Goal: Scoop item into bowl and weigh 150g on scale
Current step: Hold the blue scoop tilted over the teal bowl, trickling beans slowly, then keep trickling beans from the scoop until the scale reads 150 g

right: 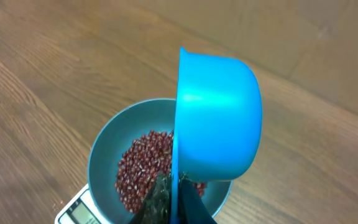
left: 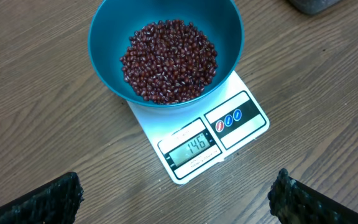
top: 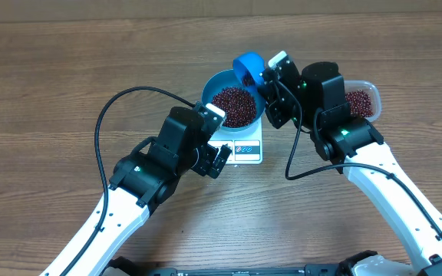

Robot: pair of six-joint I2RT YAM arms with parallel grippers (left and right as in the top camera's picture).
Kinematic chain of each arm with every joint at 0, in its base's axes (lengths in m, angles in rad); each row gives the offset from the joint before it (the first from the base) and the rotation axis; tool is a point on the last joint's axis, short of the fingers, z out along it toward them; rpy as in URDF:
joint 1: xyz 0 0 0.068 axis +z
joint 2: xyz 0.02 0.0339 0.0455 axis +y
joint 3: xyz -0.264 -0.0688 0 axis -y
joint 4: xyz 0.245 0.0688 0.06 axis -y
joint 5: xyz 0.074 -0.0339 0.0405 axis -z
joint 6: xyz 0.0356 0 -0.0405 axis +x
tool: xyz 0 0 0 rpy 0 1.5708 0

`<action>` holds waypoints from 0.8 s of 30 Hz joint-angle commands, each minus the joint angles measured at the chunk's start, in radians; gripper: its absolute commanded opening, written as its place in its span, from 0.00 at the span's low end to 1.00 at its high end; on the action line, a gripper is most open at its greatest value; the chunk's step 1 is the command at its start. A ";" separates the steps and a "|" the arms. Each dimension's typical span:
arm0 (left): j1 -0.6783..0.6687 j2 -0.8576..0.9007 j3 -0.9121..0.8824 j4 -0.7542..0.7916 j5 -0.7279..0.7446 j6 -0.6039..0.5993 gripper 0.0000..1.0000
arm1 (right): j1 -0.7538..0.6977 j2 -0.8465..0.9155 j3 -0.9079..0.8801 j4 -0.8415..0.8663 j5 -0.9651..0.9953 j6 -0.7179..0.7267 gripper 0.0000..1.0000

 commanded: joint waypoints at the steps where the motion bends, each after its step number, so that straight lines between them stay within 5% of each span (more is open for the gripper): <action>1: 0.005 0.003 -0.002 0.001 0.016 -0.013 1.00 | -0.006 -0.002 0.029 -0.007 -0.003 0.007 0.04; 24: 0.005 0.003 -0.002 0.001 0.016 -0.013 1.00 | -0.007 -0.002 0.028 -0.030 0.001 0.007 0.04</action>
